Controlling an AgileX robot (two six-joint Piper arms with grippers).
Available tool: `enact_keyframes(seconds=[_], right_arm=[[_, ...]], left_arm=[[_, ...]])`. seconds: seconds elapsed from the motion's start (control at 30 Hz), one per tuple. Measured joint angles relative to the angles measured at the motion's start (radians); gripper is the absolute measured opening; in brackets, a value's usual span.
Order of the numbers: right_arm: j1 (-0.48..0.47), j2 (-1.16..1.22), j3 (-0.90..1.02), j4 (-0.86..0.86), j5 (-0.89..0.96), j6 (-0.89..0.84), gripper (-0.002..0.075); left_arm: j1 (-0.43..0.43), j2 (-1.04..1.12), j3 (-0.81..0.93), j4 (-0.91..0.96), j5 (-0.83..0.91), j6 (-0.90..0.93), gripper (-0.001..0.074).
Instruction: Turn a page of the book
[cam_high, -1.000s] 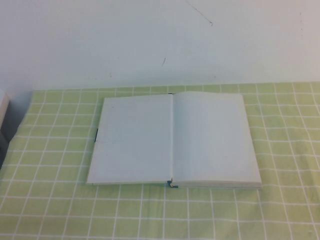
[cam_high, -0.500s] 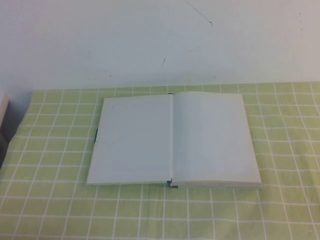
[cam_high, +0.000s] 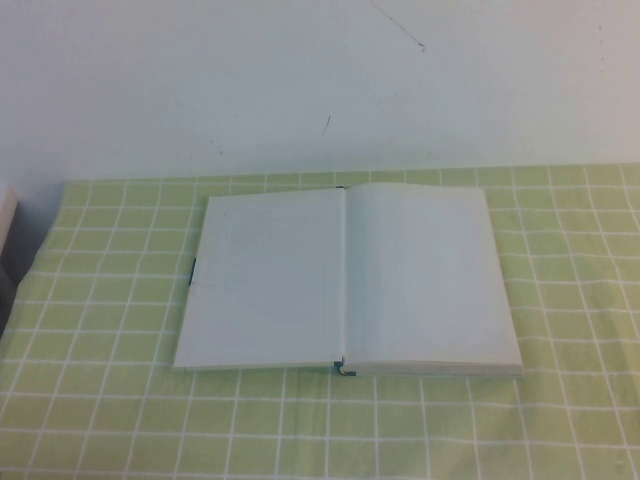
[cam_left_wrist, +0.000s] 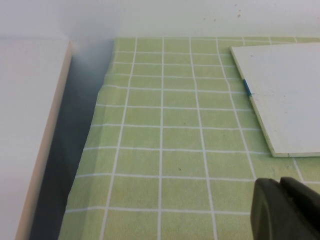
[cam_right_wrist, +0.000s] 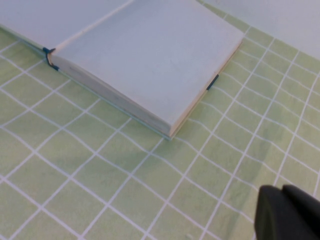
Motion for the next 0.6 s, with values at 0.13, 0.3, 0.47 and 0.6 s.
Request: enact_keyframes(seconds=[0.13, 0.3, 0.47, 0.6], right_arm=[[0.0, 0.0, 0.0, 0.0, 0.0, 0.0, -0.0002], [0.0, 0.0, 0.0, 0.0, 0.0, 0.0, -0.0002], [0.0, -0.006, 0.023, -0.002, -0.016, 0.002, -0.0002], [-0.017, -0.073, 0.107, -0.095, -0.147, 0.112, -0.0002]], left_arm=[[0.0, 0.0, 0.0, 0.0, 0.0, 0.0, -0.0004], [0.0, 0.0, 0.0, -0.002, 0.0, 0.0, -0.0004], [0.0, 0.0, -0.002, -0.002, 0.002, 0.0, -0.0004], [0.0, 0.0, -0.002, -0.002, 0.002, 0.0, -0.0003]])
